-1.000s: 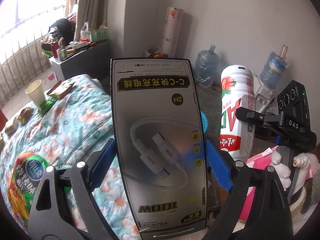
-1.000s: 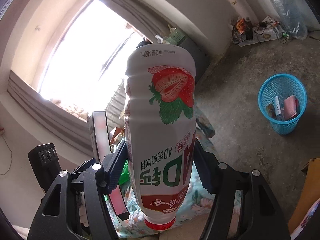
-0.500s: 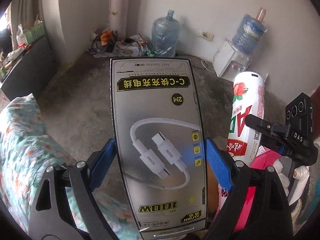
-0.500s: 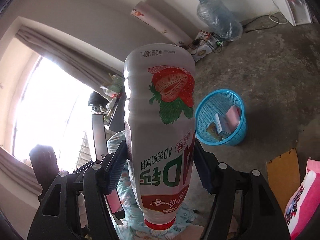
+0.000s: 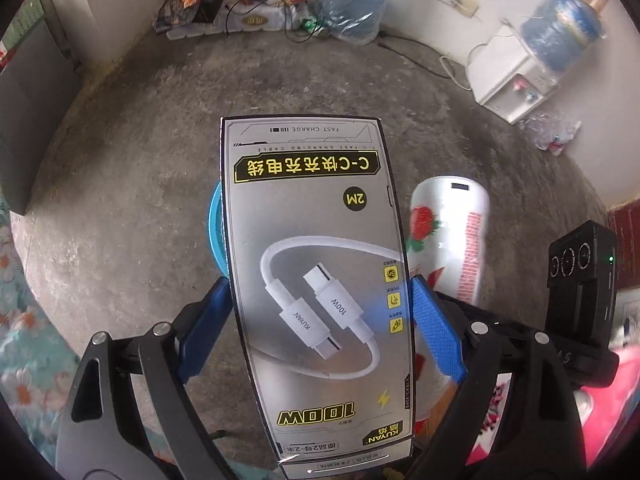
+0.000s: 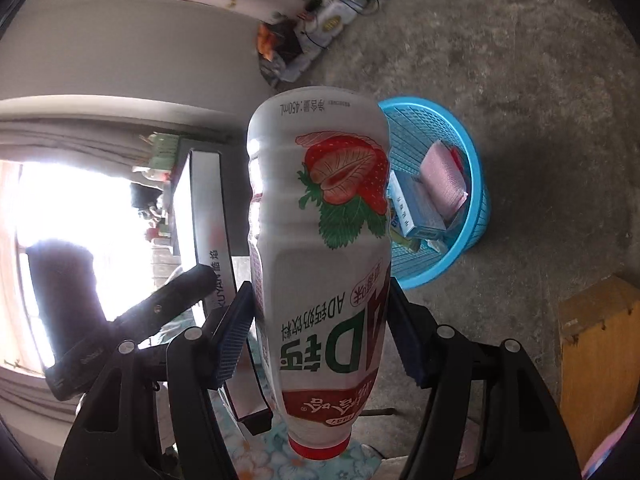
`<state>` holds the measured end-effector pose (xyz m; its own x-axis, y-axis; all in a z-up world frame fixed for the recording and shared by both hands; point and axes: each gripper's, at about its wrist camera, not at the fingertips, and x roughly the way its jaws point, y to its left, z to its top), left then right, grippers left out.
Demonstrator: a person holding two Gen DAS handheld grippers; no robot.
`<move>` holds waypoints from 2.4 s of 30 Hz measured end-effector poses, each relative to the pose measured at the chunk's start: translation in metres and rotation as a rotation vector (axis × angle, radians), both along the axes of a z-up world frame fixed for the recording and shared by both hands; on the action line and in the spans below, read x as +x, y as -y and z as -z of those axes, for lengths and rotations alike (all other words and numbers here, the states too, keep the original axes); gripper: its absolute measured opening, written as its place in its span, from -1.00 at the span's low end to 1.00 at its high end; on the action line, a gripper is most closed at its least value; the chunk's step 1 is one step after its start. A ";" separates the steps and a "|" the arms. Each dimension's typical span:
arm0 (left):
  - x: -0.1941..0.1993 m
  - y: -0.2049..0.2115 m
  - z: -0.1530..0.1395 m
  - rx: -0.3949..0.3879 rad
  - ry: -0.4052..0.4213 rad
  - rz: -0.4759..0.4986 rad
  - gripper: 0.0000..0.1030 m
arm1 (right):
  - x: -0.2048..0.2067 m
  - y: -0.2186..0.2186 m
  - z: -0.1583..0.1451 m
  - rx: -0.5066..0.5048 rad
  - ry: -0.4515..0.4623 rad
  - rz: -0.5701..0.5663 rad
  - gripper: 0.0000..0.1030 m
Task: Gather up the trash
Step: 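Open both tools to drop the box and bottle into the wastebasket, then move both open tools back over the bed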
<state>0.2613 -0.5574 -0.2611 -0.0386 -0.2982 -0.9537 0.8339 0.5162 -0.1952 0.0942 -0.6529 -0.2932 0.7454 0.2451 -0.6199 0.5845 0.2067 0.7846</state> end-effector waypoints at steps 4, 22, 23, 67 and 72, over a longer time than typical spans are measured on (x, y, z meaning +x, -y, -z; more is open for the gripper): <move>0.014 0.031 0.038 0.060 -0.008 -0.046 0.65 | 0.034 0.026 0.044 0.060 -0.072 -0.011 0.24; 0.038 0.021 0.043 -0.007 -0.156 -0.174 0.66 | 0.004 0.029 0.066 0.062 -0.095 0.132 0.30; 0.036 0.016 0.031 -0.025 -0.145 -0.162 0.66 | -0.004 0.024 0.061 0.053 -0.089 0.144 0.30; -0.145 -0.730 -0.282 -0.507 0.537 -1.019 0.72 | 0.050 -0.440 -0.237 -0.205 0.326 -0.795 0.59; -0.154 -0.759 -0.258 -0.490 0.514 -1.085 0.72 | 0.059 -0.509 -0.209 0.056 0.335 -0.891 0.59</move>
<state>0.1072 0.2017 -0.0026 0.7772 -0.2664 -0.5701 0.0726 0.9379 -0.3393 0.1535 -0.1443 -0.0847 0.4069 0.8316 -0.3780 -0.0266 0.4245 0.9051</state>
